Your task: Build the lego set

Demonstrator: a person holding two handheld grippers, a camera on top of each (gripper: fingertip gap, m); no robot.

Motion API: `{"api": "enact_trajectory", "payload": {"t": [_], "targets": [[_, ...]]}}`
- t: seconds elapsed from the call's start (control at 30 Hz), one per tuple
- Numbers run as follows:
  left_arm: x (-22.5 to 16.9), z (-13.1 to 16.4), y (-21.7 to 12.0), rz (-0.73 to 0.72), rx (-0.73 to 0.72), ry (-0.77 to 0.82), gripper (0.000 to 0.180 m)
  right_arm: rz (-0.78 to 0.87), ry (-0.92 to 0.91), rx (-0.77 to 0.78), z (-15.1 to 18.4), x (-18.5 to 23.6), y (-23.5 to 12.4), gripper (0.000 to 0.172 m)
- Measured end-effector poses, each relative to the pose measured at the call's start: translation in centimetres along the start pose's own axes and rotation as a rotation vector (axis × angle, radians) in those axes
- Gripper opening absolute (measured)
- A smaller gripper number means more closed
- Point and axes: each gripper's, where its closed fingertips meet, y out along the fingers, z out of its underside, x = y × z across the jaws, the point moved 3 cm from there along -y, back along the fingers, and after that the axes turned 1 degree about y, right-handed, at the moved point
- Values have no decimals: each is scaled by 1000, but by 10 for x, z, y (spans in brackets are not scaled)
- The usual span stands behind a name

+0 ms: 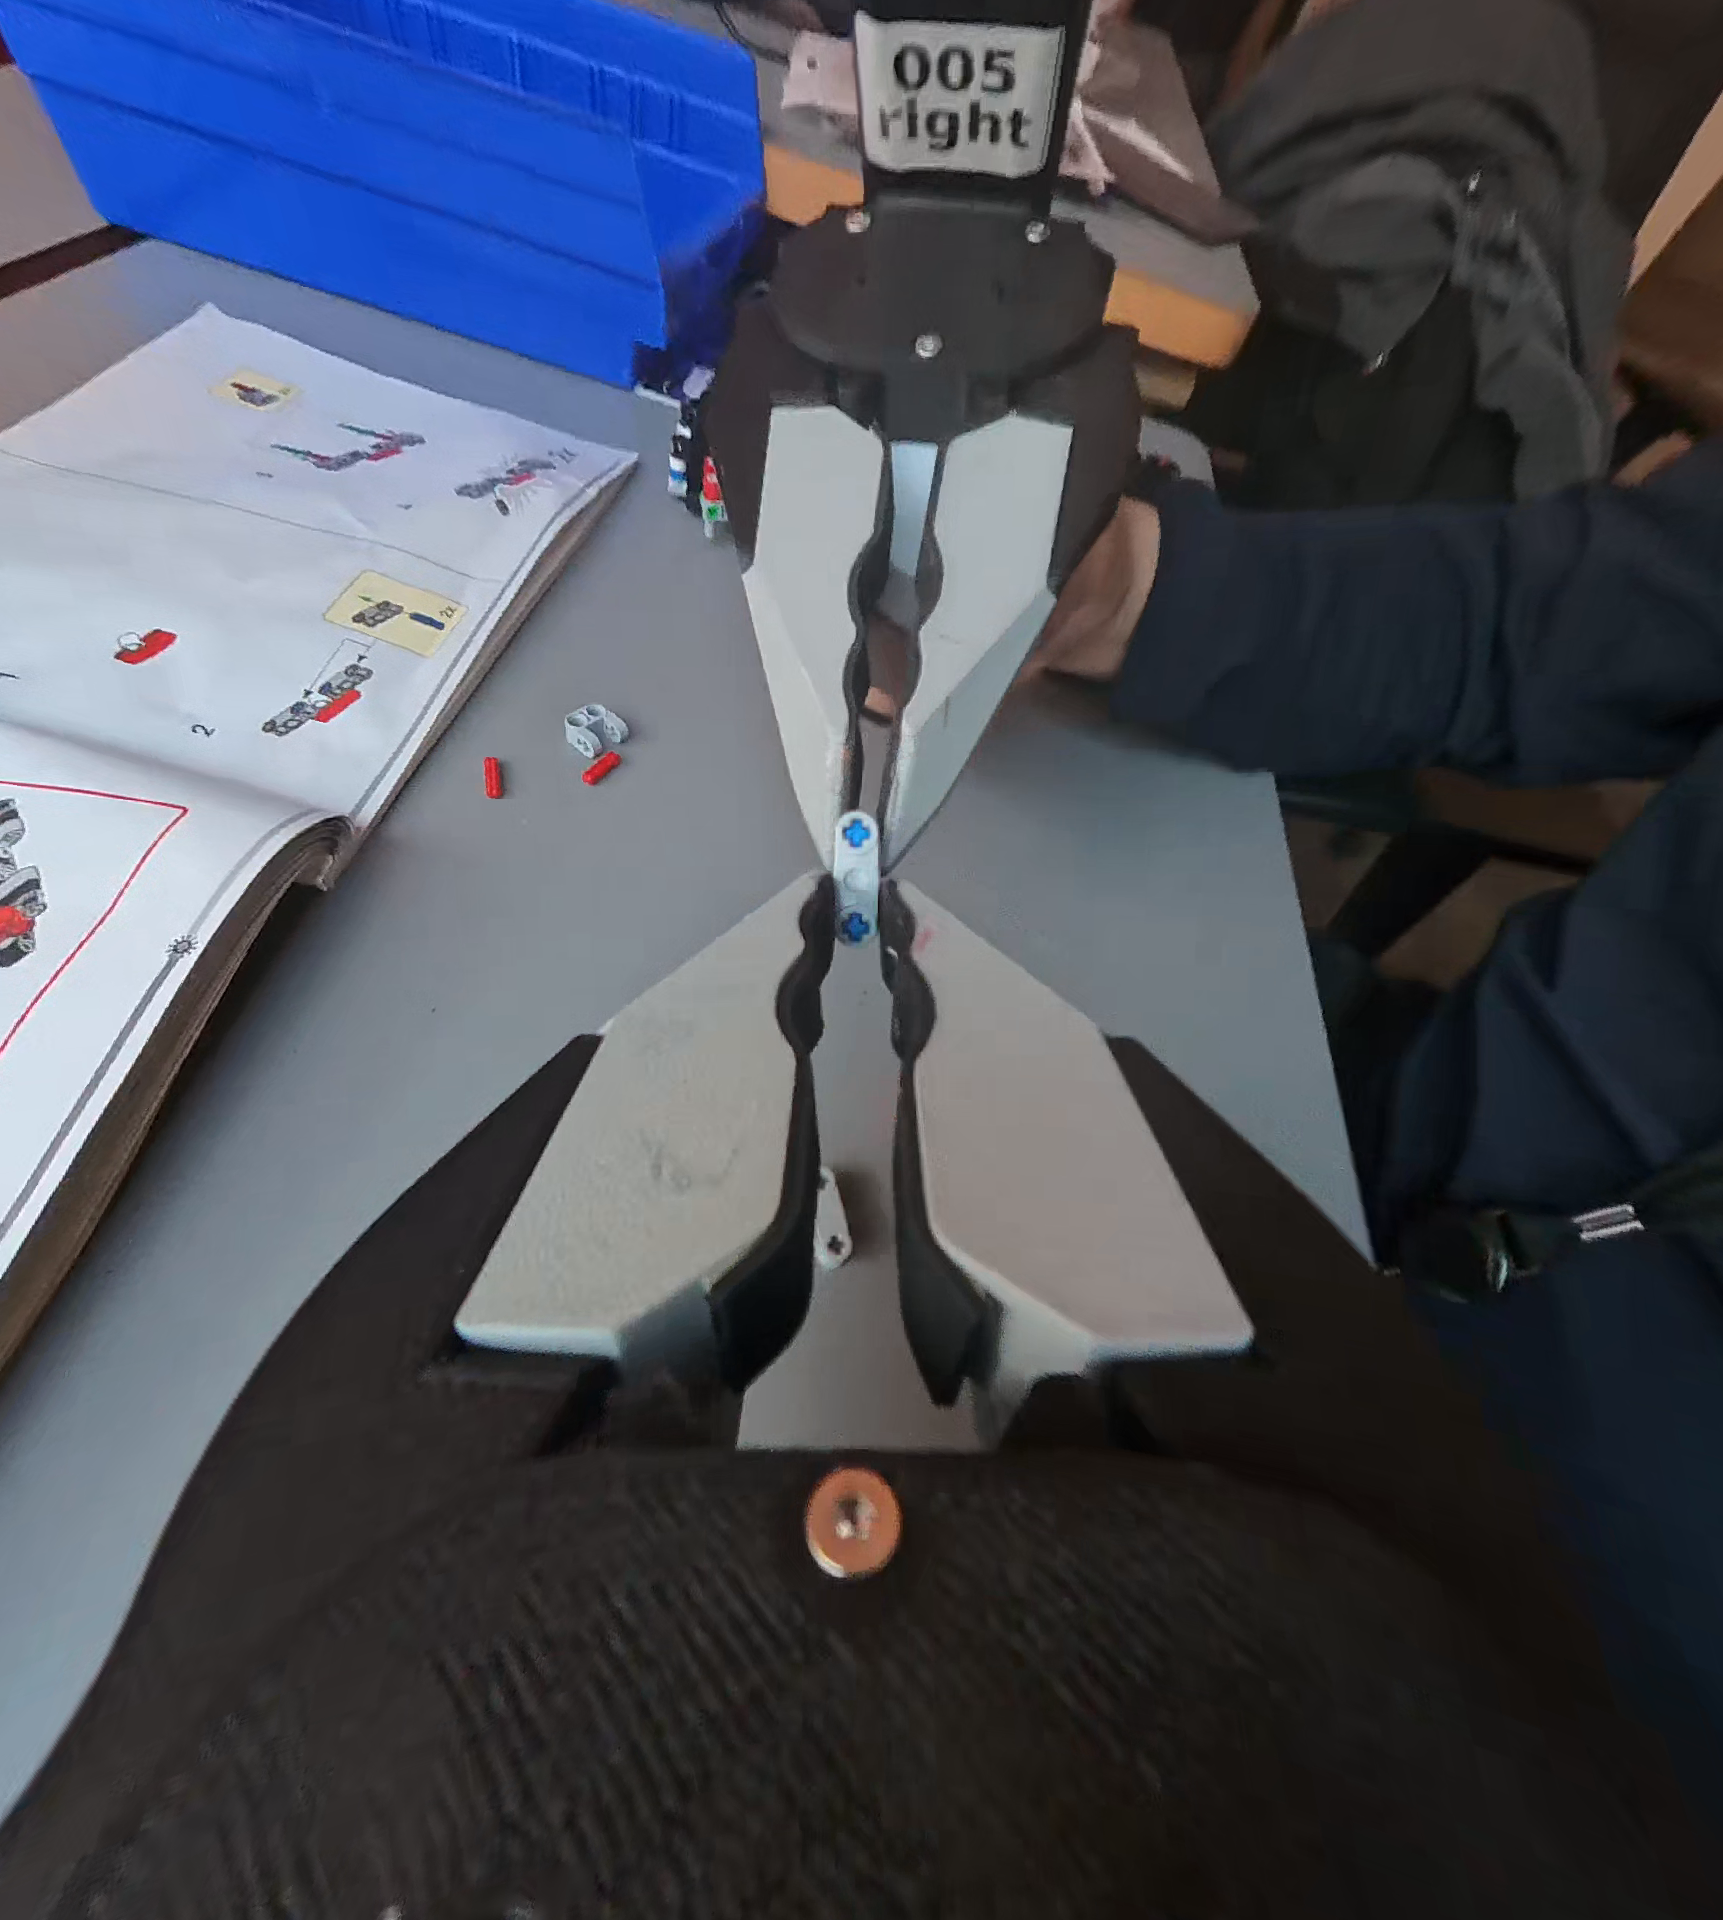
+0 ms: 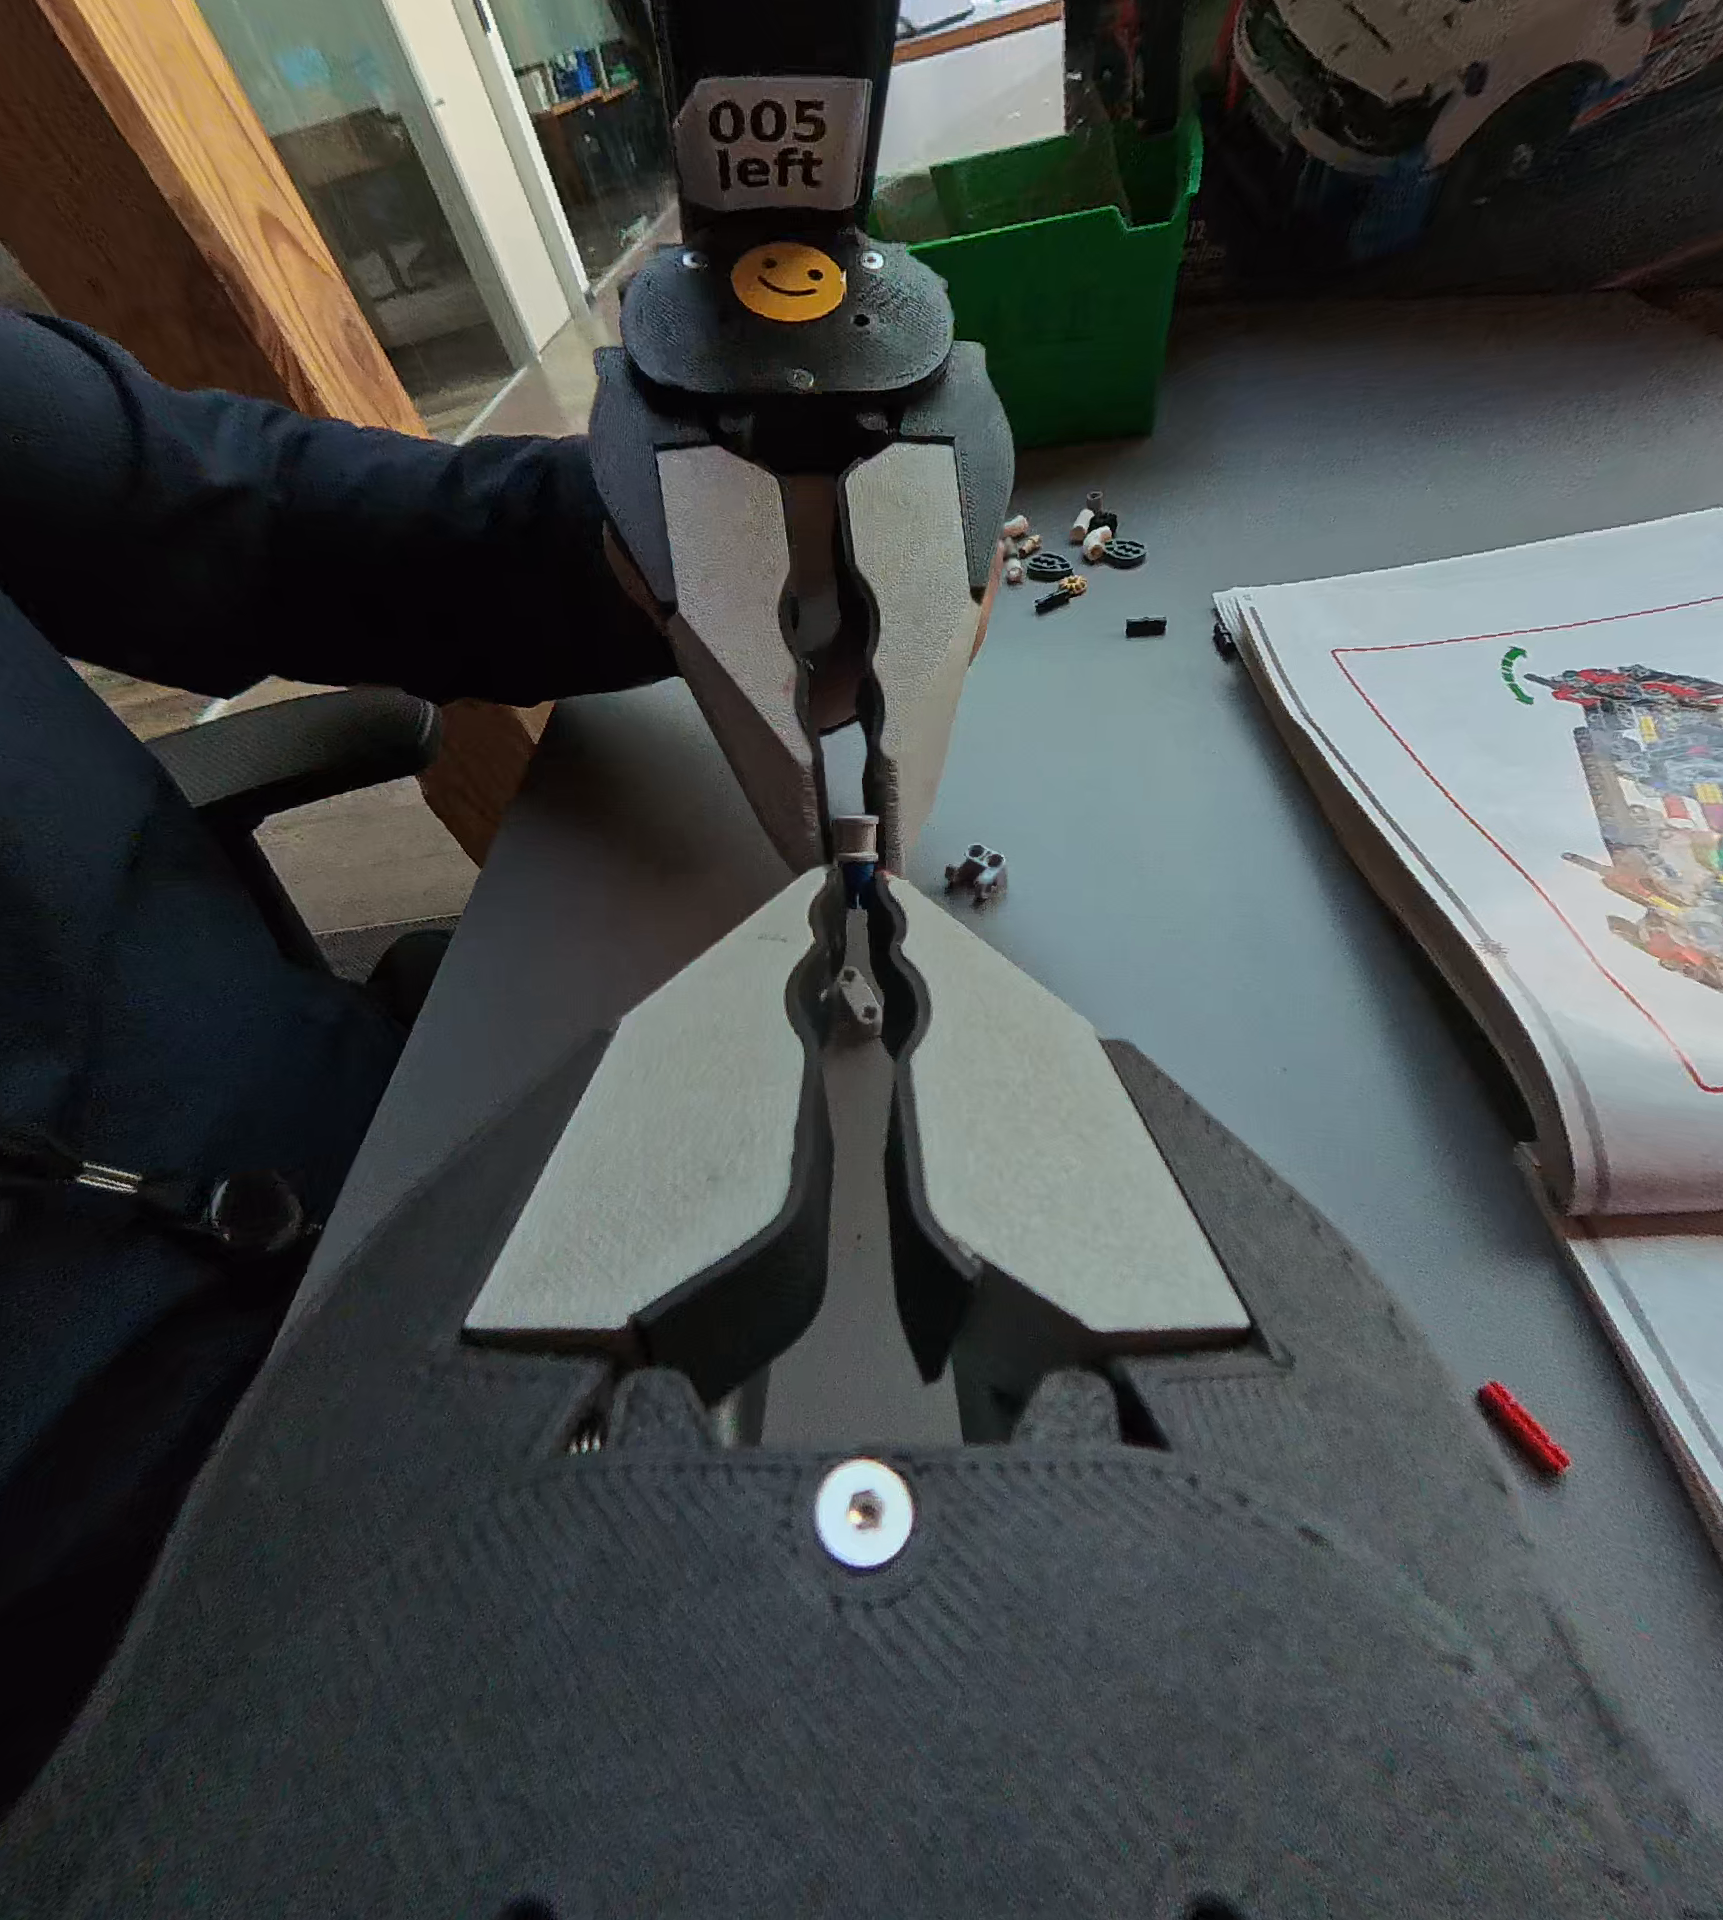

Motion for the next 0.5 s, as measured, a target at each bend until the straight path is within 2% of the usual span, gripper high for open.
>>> {"api": "enact_trajectory", "payload": {"t": [0.13, 0.5], "targets": [[-2, 6, 5, 30, -19, 12, 5, -20, 4, 7, 6, 2, -1, 1], [3, 13, 12, 83, -99, -90, 5, -26, 10, -21, 14, -4, -2, 1]]}}
